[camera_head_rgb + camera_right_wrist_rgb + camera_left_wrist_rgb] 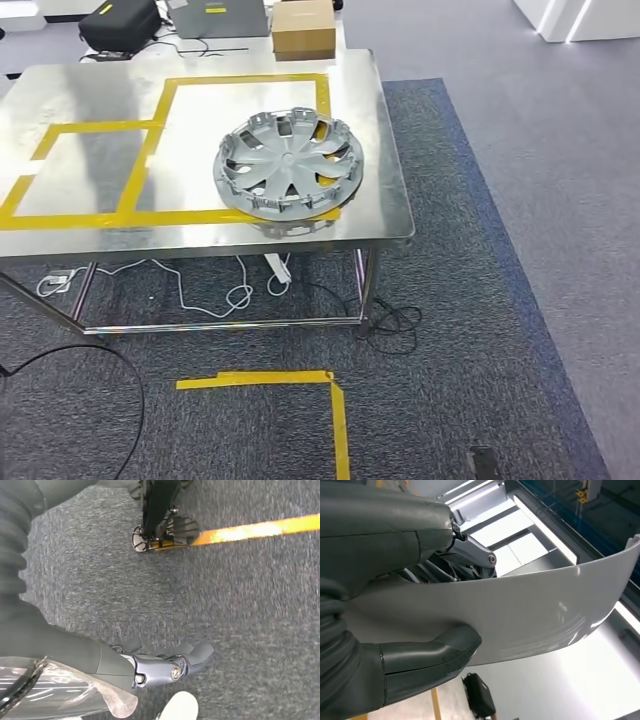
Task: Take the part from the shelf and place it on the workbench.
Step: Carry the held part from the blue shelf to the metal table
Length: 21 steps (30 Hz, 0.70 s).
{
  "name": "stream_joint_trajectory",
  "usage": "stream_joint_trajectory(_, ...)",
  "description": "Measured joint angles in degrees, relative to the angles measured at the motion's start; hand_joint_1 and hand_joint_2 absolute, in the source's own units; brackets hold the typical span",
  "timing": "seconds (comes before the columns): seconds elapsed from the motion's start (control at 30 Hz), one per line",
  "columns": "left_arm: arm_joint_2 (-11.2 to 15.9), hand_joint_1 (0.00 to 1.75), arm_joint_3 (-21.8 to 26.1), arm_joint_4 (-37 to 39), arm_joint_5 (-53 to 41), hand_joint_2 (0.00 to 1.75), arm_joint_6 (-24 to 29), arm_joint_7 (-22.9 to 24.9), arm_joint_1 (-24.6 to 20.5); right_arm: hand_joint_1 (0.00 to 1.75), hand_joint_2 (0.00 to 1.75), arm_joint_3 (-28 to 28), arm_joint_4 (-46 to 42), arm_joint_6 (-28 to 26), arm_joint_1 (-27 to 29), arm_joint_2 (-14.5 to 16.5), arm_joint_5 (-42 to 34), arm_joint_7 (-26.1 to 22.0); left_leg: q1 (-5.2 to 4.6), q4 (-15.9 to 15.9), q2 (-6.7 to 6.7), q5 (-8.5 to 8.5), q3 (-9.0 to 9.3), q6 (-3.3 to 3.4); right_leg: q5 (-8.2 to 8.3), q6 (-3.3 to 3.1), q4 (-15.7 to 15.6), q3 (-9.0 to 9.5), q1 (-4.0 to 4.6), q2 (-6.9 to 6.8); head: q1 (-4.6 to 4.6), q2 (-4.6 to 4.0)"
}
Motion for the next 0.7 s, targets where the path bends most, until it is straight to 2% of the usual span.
stream_joint_trajectory(0.03, -0.01, 1.75, -0.01, 0.04, 0.0, 1.75, -0.01, 0.0, 0.14, 0.0, 1.75, 0.0, 0.0, 0.0, 0.04, 0.0, 0.0, 0.0, 0.06, 1.78, 0.2, -0.15, -0.86, -0.1, -0.09, -0.02, 0.02, 0.06, 0.04, -0.52, -0.01, 0.0)
stream_joint_trajectory(0.07, 0.0, 1.75, -0.01, 0.07, 0.0, 1.75, -0.01, 0.0, 0.21, 0.0, 1.75, 0.0, 0.0, 0.02, 0.07, 0.01, 0.0, 0.0, 0.09, 1.23, 0.33, 0.84, -0.62, -0.12, -0.2, 0.02, 0.04, 0.18, 0.05, -1.01, -0.01, 0.0)
stream_joint_trajectory(0.1, 0.02, 1.75, -0.01, 0.1, 0.0, 1.75, -0.01, 0.0, 0.22, 0.0, 1.75, 0.0, 0.0, 0.03, 0.07, 0.01, 0.0, 0.0, 0.09, -1.69, 0.57, 2.8, 0.8, -0.04, -0.34, 0.11, 0.04, 0.38, 0.06, -1.5, -0.02, 0.0)
stream_joint_trajectory(0.13, 0.03, 1.75, -0.01, 0.11, 0.0, 1.75, -0.01, 0.0, 0.19, 0.0, 1.75, 0.0, 0.0, 0.04, 0.05, 0.02, 0.0, 0.0, 0.03, -5.96, 1.31, 4.98, 2.9, 0.14, -0.51, 0.25, 0.05, 0.63, 0.1, -1.95, -0.02, 0.0)
stream_joint_trajectory(0.2, 0.04, 1.75, -0.02, 0.11, 0.0, 1.75, -0.01, 0.0, 0.02, 0.0, 1.75, 0.0, 0.0, 0.04, -0.01, 0.02, 0.0, -0.01, -0.48, -12.91, 3.4, 7.33, 6.25, 0.72, -0.9, 0.74, 0.19, 0.91, 0.43, -2.76, -0.04, 0.0)
stream_joint_trajectory(0.23, 0.04, 1.75, -0.02, 0.11, 0.01, 1.75, 0.0, 0.0, -0.03, 0.0, 1.75, 0.0, 0.0, 0.04, -0.02, 0.02, -0.01, -0.01, -0.73, -14.38, 4.07, 7.47, 6.85, 1.03, -1.06, 1.0, 0.25, 0.93, 0.6, -3.19, 0.0, 0.0)
stream_joint_trajectory(0.27, 0.04, 1.75, -0.02, 0.11, 0.01, 1.75, 0.01, 0.0, -0.05, 0.0, 1.75, 0.0, 0.0, 0.04, -0.03, 0.02, -0.01, -0.01, -0.93, -14.6, 4.07, 7.23, 6.81, 1.3, -1.17, 1.25, 0.28, 0.93, 0.75, -3.68, 0.04, 0.0)
stream_joint_trajectory(0.3, 0.04, 1.75, -0.01, 0.11, 0.01, 1.75, 0.02, 0.0, -0.02, 0.0, 1.75, 0.0, 0.0, 0.03, -0.05, 0.02, -0.01, 0.0, -0.87, -14.61, 3.51, 7.28, 6.63, 1.61, -1.28, 1.49, 0.25, 0.99, 0.76, -4.18, 0.11, 0.0)
stream_joint_trajectory(0.33, 0.05, 1.75, 0.01, 0.11, 0.01, 1.75, 0.03, 0.0, 0.02, 0.0, 1.75, 0.0, 0.0, 0.03, -0.1, 0.01, -0.01, 0.0, -0.76, -14.71, 3.01, 7.36, 6.59, 1.9, -1.6, 1.81, 0.43, 0.92, 0.71, -4.05, 0.16, 0.0)
stream_joint_trajectory(0.37, 0.05, 1.75, 0.02, 0.11, 0.0, 1.75, 0.03, 0.0, -0.02, 0.0, 1.75, 0.0, 0.0, 0.02, -0.16, -0.01, 0.0, -0.02, -0.61, -14.82, 2.52, 7.47, 6.57, 2.26, -2.34, 2.09, 1.33, 0.51, 0.62, -3.27, 0.21, 0.0)
stream_joint_trajectory(0.4, 0.03, 1.75, 0.02, 0.11, -0.01, 1.75, 0.03, 0.0, -0.08, 0.0, 1.75, 0.01, 0.01, 0.03, -0.22, -0.02, 0.0, -0.03, -0.45, -14.94, 2.08, 7.59, 6.58, 2.62, -3.66, 2.35, 3.45, -0.53, 0.51, -2.12, 0.3, 0.0)
stream_joint_trajectory(0.47, -0.07, 1.75, 0.01, 0.12, -0.02, 1.75, 0.02, 0.0, -0.14, 0.0, 1.75, 0.02, 0.02, 0.05, -0.13, -0.02, 0.0, -0.07, -0.32, -14.97, 1.16, 7.66, 6.48, 3.06, -7.29, 2.63, 11.04, -4.32, 0.32, 0.02, 0.44, 0.0)
stream_joint_trajectory(0.5, -0.14, 1.75, 0.0, 0.13, -0.04, 1.75, 0.02, 0.0, -0.1, 0.0, 1.75, 0.02, 0.02, 0.07, 0.0, -0.01, 0.0, -0.06, -0.33, -14.95, 0.75, 7.66, 6.44, 3.15, -8.63, 2.71, 14.94, -6.37, 0.3, 0.34, 0.49, 0.0)
stream_joint_trajectory(0.53, -0.21, 1.75, -0.01, 0.15, -0.19, 1.75, 0.02, 0.0, -0.07, 0.0, 1.75, 0.01, 0.02, 0.13, 0.12, -0.01, 0.04, 0.01, -0.34, -14.92, 0.32, 7.65, 6.43, 3.18, -8.95, 2.74, 17.3, -7.77, 0.29, 0.46, 0.49, 0.0)
stream_joint_trajectory(0.57, -0.27, 1.75, -0.01, 0.2, -0.49, 1.75, 0.02, 0.0, -0.08, 0.0, 1.75, 0.01, 0.02, 0.27, 0.19, -0.02, 0.12, 0.14, -0.35, -14.89, -0.07, 7.63, 6.47, 3.2, -8.06, 2.71, 17.41, -8.16, 0.29, 0.51, 0.5, 0.0)
stream_joint_trajectory(0.6, -0.33, 1.75, -0.02, 0.27, -0.89, 1.75, 0.03, 0.0, -0.13, 0.0, 1.75, 0.0, 0.02, 0.44, 0.19, -0.03, 0.23, 0.31, -0.34, -14.88, -0.41, 7.59, 6.56, 3.18, -6.1, 2.6, 15.07, -7.38, 0.29, 0.54, 0.51, 0.0)
stream_joint_trajectory(0.67, -0.45, 1.75, -0.06, 0.5, -1.61, 1.75, 0.03, 0.0, -0.3, 0.0, 1.75, 0.01, 0.03, 0.74, 0.05, -0.05, 0.44, 0.62, -0.4, -14.78, -0.98, 7.45, 6.75, 2.92, -1.78, 2.28, 6.84, -3.87, 0.28, 0.78, 0.51, 0.0)
stream_joint_trajectory(0.7, -0.5, 1.75, -0.08, 0.62, -1.76, 1.75, 0.03, 0.0, -0.44, 0.0, 1.75, 0.01, 0.03, 0.79, -0.06, -0.06, 0.48, 0.71, -0.48, -14.67, -1.17, 7.39, 6.71, 2.68, -0.59, 2.1, 3.53, -2.32, 0.28, 0.95, 0.45, 0.0)
